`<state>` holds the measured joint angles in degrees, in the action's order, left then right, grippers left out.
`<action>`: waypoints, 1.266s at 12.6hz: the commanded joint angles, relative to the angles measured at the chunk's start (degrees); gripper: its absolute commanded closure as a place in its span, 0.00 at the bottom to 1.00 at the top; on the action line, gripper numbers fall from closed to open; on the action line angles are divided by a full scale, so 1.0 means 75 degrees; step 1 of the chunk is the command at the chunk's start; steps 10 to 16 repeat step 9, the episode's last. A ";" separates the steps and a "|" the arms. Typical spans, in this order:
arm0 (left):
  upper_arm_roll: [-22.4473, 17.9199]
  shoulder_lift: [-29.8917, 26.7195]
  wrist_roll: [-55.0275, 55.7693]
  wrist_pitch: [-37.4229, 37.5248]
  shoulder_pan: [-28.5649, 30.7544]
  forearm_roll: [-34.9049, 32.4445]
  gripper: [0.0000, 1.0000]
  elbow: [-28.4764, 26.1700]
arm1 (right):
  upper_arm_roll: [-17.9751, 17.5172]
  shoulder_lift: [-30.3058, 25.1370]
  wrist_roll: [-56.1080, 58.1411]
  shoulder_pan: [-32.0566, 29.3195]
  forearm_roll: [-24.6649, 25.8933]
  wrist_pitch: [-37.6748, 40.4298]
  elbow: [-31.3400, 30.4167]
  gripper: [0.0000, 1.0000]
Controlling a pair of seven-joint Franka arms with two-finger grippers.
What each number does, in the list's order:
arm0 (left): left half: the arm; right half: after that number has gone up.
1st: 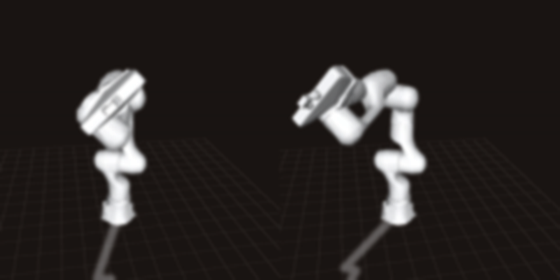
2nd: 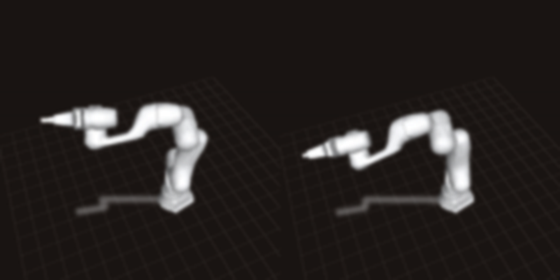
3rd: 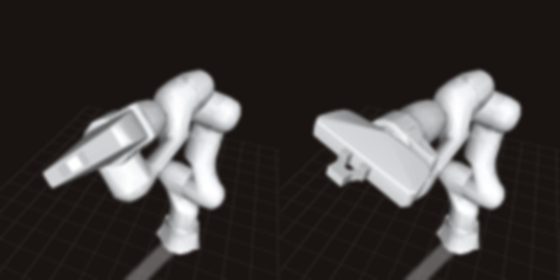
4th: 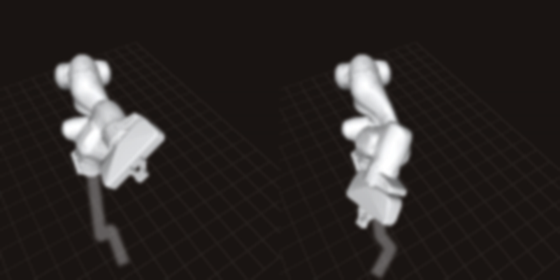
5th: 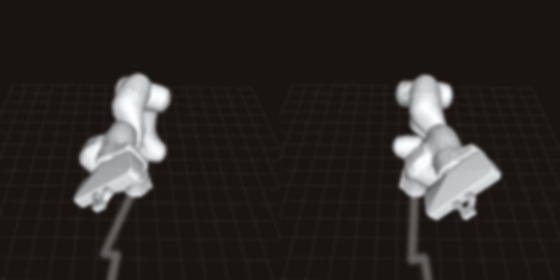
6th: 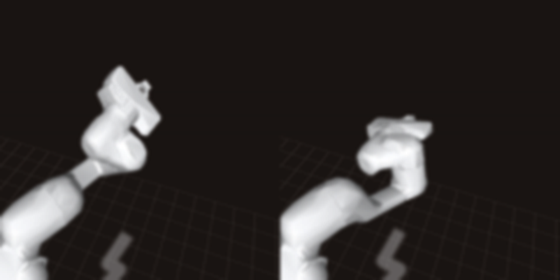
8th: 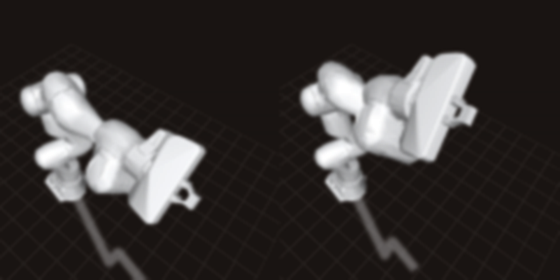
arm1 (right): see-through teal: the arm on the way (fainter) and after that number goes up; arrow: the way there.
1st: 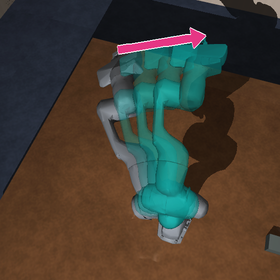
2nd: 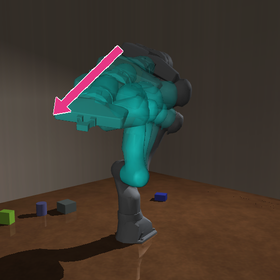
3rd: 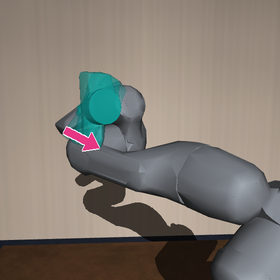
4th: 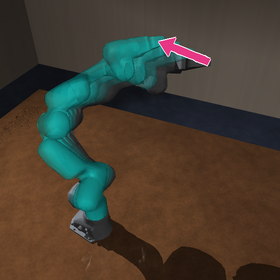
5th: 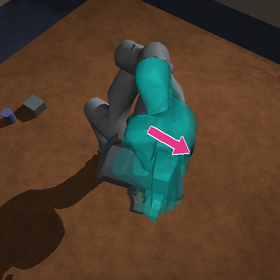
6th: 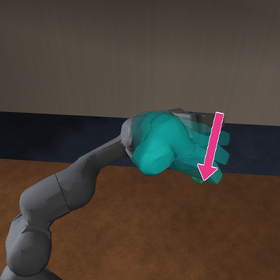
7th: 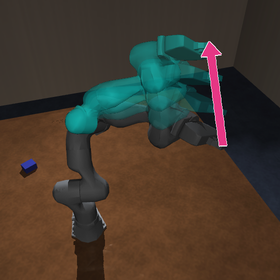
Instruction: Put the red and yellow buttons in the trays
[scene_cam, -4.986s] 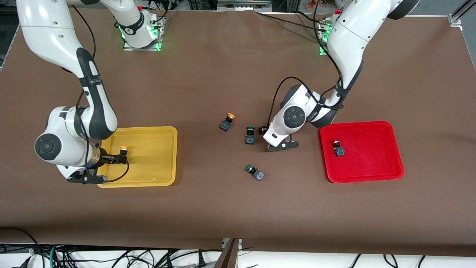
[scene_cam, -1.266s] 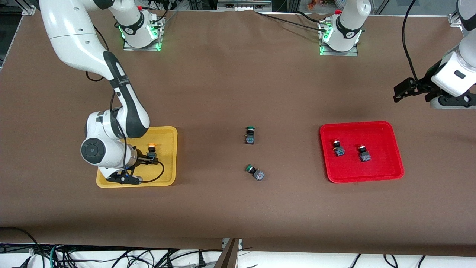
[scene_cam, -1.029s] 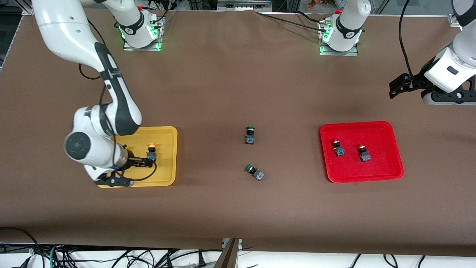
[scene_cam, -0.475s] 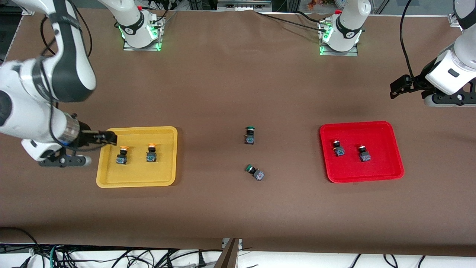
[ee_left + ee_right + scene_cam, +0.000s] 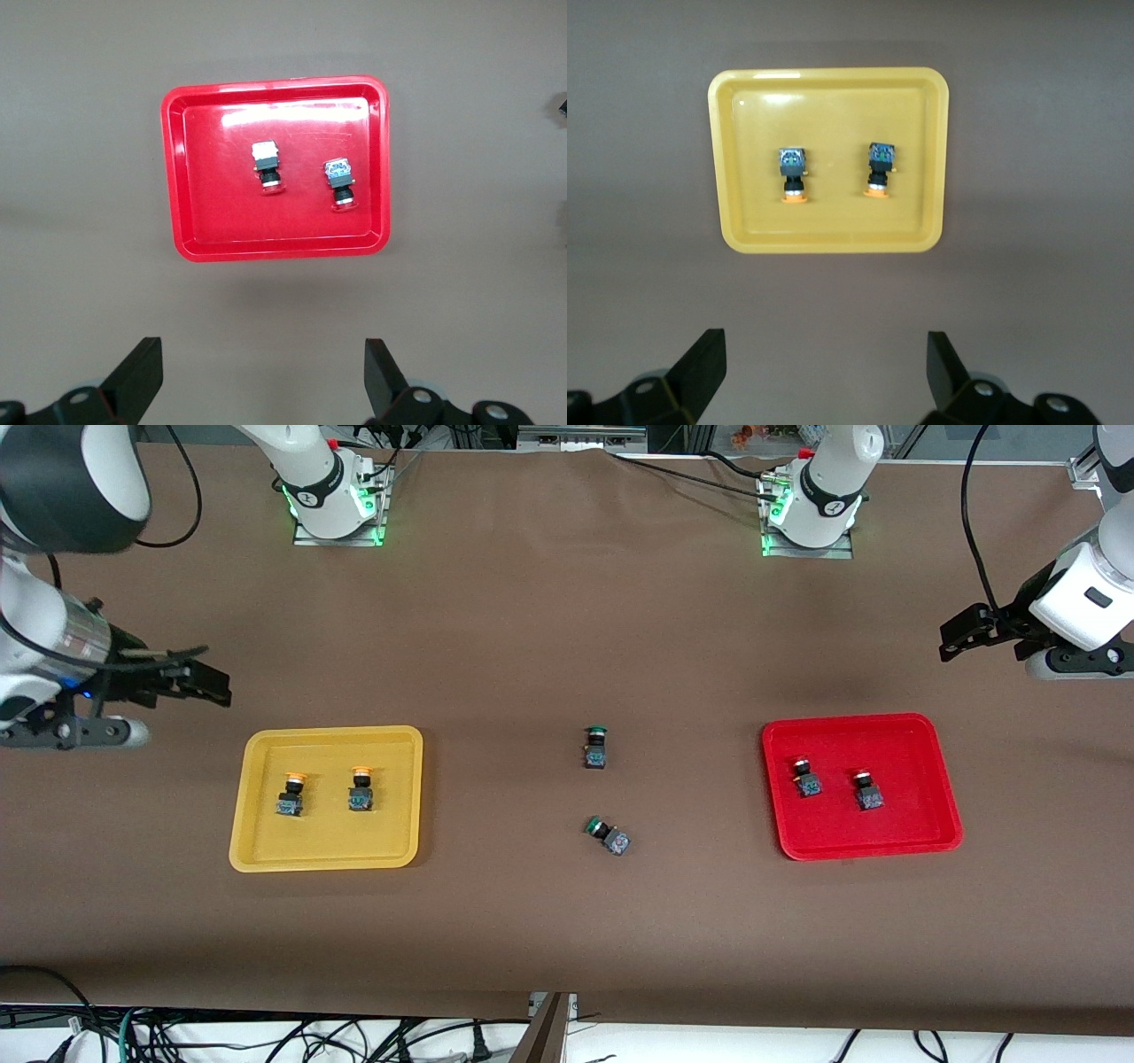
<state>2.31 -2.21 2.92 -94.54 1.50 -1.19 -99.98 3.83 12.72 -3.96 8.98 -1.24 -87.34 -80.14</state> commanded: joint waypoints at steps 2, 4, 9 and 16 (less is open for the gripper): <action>0.0056 0.0084 -0.0132 0.0195 0.0104 0.0159 0.00 0.0240 | -0.0123 -0.1003 0.0025 -0.0352 0.0083 -0.0061 -0.0682 0.00; 0.0056 0.0096 -0.0132 0.0195 0.0116 0.0159 0.00 0.0252 | -0.0135 -0.1238 0.0071 -0.0528 0.0036 0.0031 -0.0682 0.00; 0.0056 0.0096 -0.0132 0.0195 0.0104 0.0170 0.00 0.0252 | -0.0089 -0.1147 0.0575 -0.0611 0.0083 0.0277 -0.0601 0.00; 0.0056 0.0096 -0.0132 0.0195 0.0104 0.0170 0.00 0.0252 | -0.0089 -0.1147 0.0575 -0.0611 0.0083 0.0277 -0.0601 0.00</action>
